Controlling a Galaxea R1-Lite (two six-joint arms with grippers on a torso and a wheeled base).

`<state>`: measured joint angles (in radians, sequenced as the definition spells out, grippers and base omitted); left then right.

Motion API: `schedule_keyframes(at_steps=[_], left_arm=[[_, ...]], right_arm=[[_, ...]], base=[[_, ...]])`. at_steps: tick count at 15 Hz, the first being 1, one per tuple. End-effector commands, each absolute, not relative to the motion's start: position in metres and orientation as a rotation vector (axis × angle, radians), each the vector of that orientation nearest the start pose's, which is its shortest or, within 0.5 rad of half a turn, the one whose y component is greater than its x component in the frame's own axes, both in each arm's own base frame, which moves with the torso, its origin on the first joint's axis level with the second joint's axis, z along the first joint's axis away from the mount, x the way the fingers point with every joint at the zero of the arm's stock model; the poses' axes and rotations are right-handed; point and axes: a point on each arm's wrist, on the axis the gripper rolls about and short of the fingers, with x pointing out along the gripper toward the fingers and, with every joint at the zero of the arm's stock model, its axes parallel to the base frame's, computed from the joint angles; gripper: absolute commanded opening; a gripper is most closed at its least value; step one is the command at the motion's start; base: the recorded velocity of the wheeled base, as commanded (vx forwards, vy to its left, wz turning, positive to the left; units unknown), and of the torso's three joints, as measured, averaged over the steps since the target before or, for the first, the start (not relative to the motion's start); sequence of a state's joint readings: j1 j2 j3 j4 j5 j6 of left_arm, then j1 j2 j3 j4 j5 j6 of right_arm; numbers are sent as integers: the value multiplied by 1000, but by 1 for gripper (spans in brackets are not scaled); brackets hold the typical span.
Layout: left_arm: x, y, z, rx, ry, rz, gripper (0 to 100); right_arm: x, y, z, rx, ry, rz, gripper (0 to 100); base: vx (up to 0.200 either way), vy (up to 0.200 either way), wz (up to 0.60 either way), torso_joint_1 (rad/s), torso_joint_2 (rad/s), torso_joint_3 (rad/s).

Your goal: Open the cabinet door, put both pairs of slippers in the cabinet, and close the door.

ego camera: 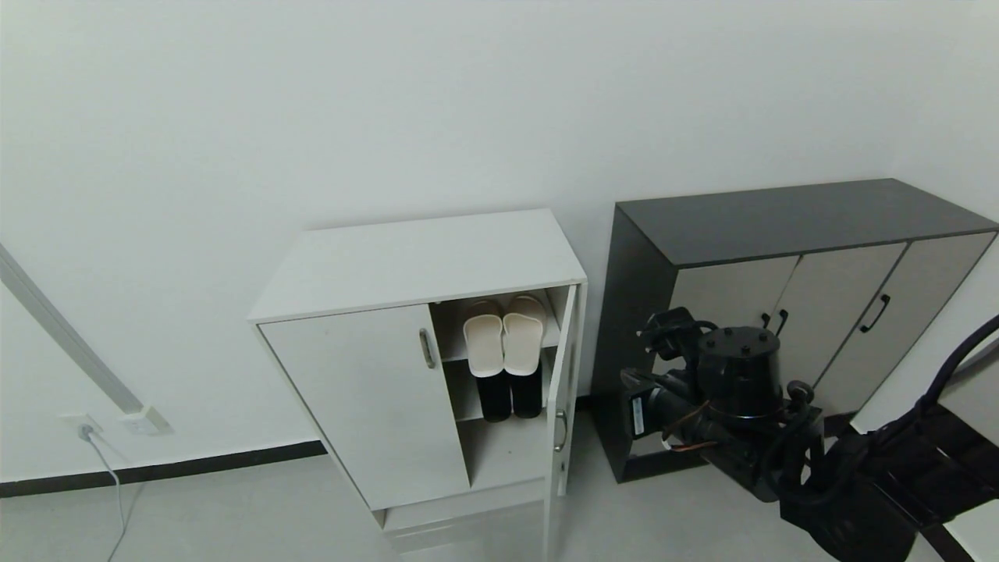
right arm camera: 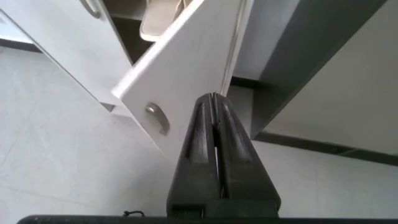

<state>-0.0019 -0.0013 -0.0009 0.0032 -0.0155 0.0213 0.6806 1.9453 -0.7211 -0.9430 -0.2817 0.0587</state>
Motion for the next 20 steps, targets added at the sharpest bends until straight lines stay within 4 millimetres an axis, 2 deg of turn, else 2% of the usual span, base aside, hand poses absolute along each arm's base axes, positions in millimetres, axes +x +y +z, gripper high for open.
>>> schedule_keyframes(at_steps=[1,5,10,12,15,18,20], left_arm=[[-23,0,76,20,1,-17,0],[-23,0,76,21,1,-18,0],[-23,0,76,21,1,-17,0],[-23,0,76,21,1,-17,0],[-23,0,76,21,1,-17,0],[-23,0,76,23,1,-17,0],[-23,0,75,21,3,-18,0]], right_arm=[[265,208,113,-73,262,396,0],[266,207,111,-73,270,408,0],[265,203,110,-74,261,395,0],[261,193,110,-94,270,382,0],[251,181,100,-117,317,368,0],[238,165,96,-128,347,350,0],[233,160,83,-148,401,350,0]], base=[[0,0,600,2,-2,7],[0,0,600,2,2,0],[0,0,0,0,0,0],[0,0,0,0,0,0],[0,0,0,0,0,0],[200,0,0,-2,-1,1],[200,0,0,0,-7,5]])
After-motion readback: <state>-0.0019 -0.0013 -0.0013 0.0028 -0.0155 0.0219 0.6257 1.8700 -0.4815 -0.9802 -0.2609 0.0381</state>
